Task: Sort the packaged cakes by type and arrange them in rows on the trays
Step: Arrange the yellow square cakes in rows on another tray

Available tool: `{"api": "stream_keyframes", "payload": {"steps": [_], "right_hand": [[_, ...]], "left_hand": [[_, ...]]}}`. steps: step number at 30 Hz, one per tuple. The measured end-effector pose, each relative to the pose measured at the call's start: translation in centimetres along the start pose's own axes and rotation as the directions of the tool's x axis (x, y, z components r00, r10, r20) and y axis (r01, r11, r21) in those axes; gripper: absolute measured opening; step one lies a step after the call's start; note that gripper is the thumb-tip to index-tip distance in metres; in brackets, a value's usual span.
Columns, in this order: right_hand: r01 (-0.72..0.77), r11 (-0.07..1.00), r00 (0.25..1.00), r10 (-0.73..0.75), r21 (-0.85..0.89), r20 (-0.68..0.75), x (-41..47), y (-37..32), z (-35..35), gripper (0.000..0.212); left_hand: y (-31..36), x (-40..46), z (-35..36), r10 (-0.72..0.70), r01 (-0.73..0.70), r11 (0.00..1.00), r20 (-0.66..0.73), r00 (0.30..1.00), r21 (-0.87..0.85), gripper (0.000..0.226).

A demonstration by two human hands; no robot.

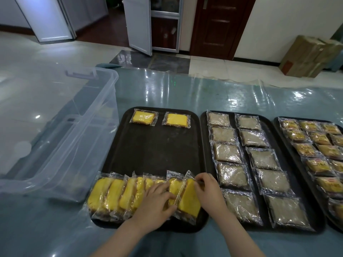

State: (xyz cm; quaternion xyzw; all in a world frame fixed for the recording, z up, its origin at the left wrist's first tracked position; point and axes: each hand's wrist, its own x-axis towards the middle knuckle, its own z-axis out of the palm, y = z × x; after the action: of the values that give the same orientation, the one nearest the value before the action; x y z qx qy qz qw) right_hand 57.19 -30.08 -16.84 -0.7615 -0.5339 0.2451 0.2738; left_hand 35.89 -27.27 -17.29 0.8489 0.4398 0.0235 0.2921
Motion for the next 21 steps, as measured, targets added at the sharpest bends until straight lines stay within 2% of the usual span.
{"api": "stream_keyframes", "payload": {"steps": [3,6,10,13,16,18,21], "right_hand": [[-0.089,0.988,0.996,0.087,0.123,0.021,-0.4,-0.4,-0.5,0.004],[-0.177,0.945,0.983,0.183,0.276,0.007,-0.8,-0.5,-0.5,0.004],[-0.252,0.865,0.964,0.265,0.434,0.03,-0.9,-1.4,-0.4,0.003],[-0.293,0.818,0.95,0.307,0.495,0.054,-1.0,-1.8,-0.1,0.001],[-0.351,0.718,0.921,0.38,0.601,0.085,-1.1,-1.9,0.3,0.005],[-0.397,0.611,0.891,0.434,0.685,0.129,-0.9,-2.3,0.4,0.011],[-0.449,0.486,0.854,0.479,0.75,0.201,-0.3,-3.0,0.6,0.016]], "left_hand": [[-0.2,-0.2,0.3,0.003,-0.006,0.997,-0.046,0.999,-0.072,0.037],[-0.2,-0.4,0.1,-0.027,-0.003,0.972,-0.122,0.992,-0.236,0.033],[0.1,-0.6,-1.0,-0.176,0.112,0.84,-0.072,0.982,-0.531,0.024],[0.0,-0.4,-1.7,-0.251,0.157,0.747,-0.055,0.966,-0.647,0.026],[-0.6,-0.2,-2.1,-0.302,0.166,0.652,-0.053,0.952,-0.739,0.027],[-1.0,-0.1,-2.3,-0.308,0.176,0.598,-0.022,0.951,-0.782,0.028],[-1.7,0.1,-2.6,-0.3,0.162,0.611,-0.037,0.953,-0.775,0.027]]}}
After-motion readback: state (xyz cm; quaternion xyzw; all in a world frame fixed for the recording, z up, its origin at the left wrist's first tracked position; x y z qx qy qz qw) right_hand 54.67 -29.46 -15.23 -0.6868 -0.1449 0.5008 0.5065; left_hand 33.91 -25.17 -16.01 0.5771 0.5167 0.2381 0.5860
